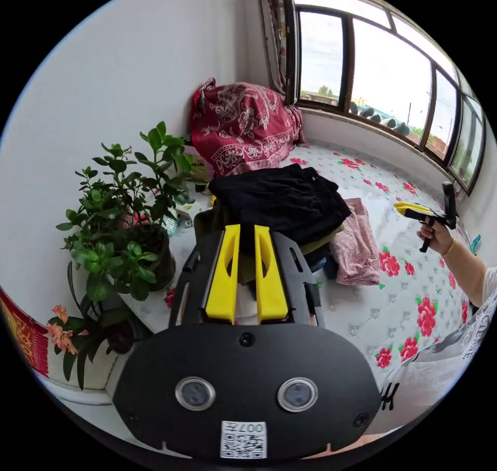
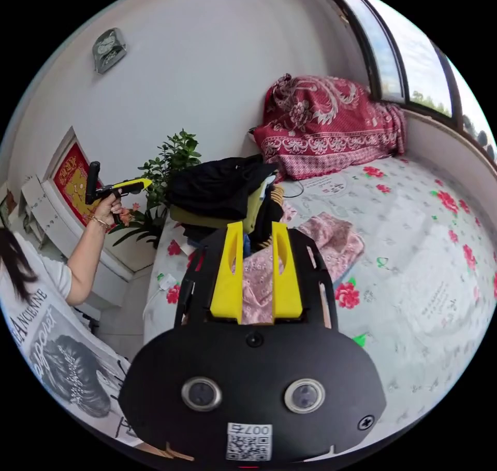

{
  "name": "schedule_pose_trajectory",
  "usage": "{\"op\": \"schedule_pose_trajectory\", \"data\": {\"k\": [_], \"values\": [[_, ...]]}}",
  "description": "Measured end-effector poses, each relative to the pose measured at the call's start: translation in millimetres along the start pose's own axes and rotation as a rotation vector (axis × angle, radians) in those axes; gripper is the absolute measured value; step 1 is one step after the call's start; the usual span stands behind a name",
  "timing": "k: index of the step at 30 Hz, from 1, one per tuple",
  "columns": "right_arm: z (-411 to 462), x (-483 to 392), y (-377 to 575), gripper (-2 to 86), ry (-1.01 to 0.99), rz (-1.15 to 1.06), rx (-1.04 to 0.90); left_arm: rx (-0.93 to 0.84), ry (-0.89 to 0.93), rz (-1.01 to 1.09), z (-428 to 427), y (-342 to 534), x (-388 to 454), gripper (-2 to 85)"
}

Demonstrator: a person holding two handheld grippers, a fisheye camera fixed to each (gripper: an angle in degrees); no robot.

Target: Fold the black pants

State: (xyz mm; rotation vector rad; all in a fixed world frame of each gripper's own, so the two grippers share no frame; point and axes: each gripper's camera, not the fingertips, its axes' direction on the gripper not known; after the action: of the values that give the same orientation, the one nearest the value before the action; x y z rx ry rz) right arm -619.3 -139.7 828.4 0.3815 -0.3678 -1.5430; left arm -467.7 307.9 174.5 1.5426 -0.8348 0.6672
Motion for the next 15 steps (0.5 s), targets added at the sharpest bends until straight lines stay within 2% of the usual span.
{"op": "schedule_pose_trajectory", "data": {"k": [1, 3, 5, 7, 8, 9, 11, 13, 15], "values": [[-17, -11, 12, 5.2, 0.059, -0.015, 0.026, 0.017, 0.016, 0.014, -1, 11, 15, 4.8], [-86, -59, 64, 5.1, 0.316, -0.059, 0.15, 0.054, 0.144, 0.078, 5, 50, 78, 3.0], [-136, -91, 101, 4.8, 0.408, -0.037, 0.258, 0.056, 0.302, 0.115, 16, 74, 126, 1.3], [-183, -111, 131, 4.0, 0.373, 0.03, 0.341, 0.081, 0.488, 0.141, 24, 93, 171, -0.2], [-211, -118, 146, 2.9, 0.273, 0.069, 0.381, 0.093, 0.591, 0.18, 26, 102, 201, -0.5], [-238, -125, 155, 1.8, 0.197, 0.11, 0.357, 0.123, 0.669, 0.218, 26, 110, 230, -0.7], [-273, -142, 162, 1.0, 0.198, 0.133, 0.266, 0.157, 0.767, 0.295, 19, 119, 270, -0.9], [-306, -172, 171, 0.9, 0.376, 0.07, 0.24, 0.221, 0.852, 0.369, 8, 127, 306, -0.9], [-347, -203, 188, 1.8, 0.634, 0.044, 0.238, 0.243, 0.948, 0.444, -7, 138, 349, -0.9]]}}
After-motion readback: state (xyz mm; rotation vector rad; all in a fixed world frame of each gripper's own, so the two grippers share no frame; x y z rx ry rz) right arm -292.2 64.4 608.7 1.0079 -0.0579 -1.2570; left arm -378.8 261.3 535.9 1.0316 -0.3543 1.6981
